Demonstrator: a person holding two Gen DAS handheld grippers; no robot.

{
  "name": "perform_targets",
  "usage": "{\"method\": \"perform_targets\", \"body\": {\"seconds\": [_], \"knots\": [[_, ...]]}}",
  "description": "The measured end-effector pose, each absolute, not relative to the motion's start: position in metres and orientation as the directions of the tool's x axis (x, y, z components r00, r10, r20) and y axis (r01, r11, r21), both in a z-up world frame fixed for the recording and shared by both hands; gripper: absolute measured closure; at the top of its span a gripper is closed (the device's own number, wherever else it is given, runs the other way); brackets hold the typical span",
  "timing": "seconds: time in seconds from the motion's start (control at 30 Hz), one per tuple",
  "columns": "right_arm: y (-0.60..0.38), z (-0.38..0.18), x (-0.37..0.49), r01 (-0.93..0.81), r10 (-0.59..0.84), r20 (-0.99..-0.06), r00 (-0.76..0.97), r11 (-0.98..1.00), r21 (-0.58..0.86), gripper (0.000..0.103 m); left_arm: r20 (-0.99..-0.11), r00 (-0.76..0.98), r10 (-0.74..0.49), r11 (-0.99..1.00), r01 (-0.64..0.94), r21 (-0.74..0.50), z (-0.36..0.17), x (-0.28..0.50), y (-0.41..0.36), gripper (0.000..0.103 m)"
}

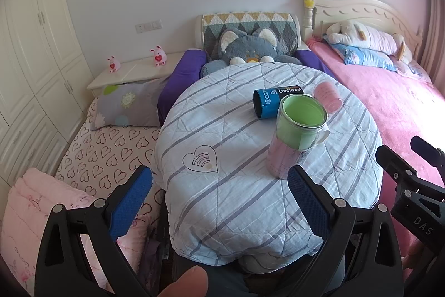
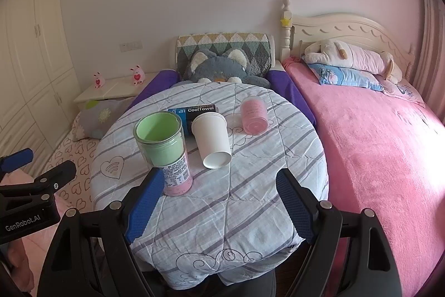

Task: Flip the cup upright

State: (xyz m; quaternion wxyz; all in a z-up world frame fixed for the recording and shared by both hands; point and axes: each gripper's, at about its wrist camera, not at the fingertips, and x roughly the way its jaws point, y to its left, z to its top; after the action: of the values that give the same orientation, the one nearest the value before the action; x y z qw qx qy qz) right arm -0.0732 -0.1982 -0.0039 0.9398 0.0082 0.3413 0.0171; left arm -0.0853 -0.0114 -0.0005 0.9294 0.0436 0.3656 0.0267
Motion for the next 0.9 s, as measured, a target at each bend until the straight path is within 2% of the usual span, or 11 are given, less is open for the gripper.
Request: {"method": "perform_targets", "body": {"seconds": [0.9], "knots": [[-0.1975,-0.0049,-0.0713,-0.032,0.046,-0.651,0.758,0.999,0.032,0.019,-0.673,0.737,0.061,0.996,-0.004,0.086,0.0018,-0.0882,-0.0167,0.004]]}}
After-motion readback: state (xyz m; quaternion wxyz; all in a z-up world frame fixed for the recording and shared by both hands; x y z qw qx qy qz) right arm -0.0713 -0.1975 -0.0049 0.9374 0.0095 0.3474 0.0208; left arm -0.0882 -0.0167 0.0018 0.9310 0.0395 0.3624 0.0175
